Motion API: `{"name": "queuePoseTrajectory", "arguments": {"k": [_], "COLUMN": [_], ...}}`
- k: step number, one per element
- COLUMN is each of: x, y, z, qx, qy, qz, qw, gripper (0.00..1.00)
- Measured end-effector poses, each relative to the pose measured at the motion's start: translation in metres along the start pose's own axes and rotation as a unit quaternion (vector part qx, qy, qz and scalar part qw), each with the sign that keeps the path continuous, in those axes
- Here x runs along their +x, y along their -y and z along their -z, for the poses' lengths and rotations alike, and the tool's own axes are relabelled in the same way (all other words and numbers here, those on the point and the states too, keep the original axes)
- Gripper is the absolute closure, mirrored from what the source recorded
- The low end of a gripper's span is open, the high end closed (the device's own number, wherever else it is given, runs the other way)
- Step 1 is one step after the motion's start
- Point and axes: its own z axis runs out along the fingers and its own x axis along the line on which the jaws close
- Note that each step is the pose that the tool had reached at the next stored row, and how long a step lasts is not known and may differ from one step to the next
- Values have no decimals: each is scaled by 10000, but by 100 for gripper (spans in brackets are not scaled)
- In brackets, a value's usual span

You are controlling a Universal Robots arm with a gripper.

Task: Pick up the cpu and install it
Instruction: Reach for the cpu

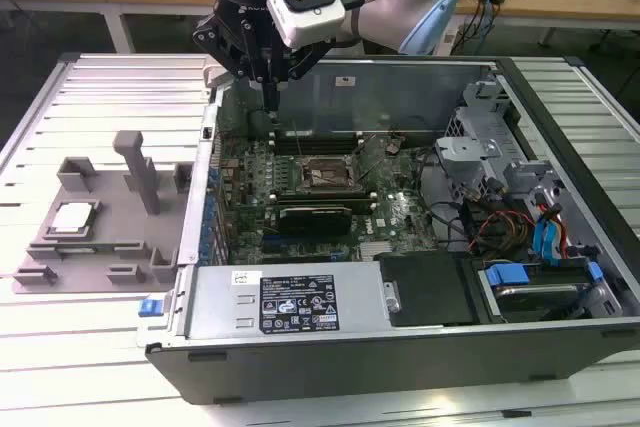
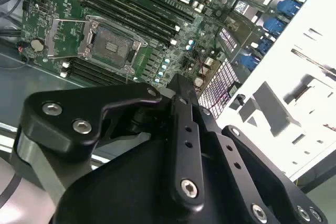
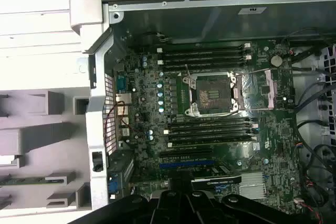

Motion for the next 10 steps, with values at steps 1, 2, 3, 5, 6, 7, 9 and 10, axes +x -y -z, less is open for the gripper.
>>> {"name": "queuePoseTrajectory", "arguments": {"k": [1, 2, 3, 5, 6, 7, 9, 10], "x": [0, 0, 0, 0, 2, 9, 15, 16], "y": [0, 0, 0, 0, 0, 0, 1, 1], "z": [0, 0, 0, 0, 0, 0, 1, 1], "qx": [0, 0, 0, 0, 0, 0, 0, 0], "qy": [0, 0, 0, 0, 0, 0, 0, 0], "qz": [0, 0, 0, 0, 0, -1, 0, 0], "qw": [10000, 10000, 10000, 10000, 10000, 10000, 10000, 10000], "gripper": [89, 89, 89, 89, 89, 89, 89, 89]}}
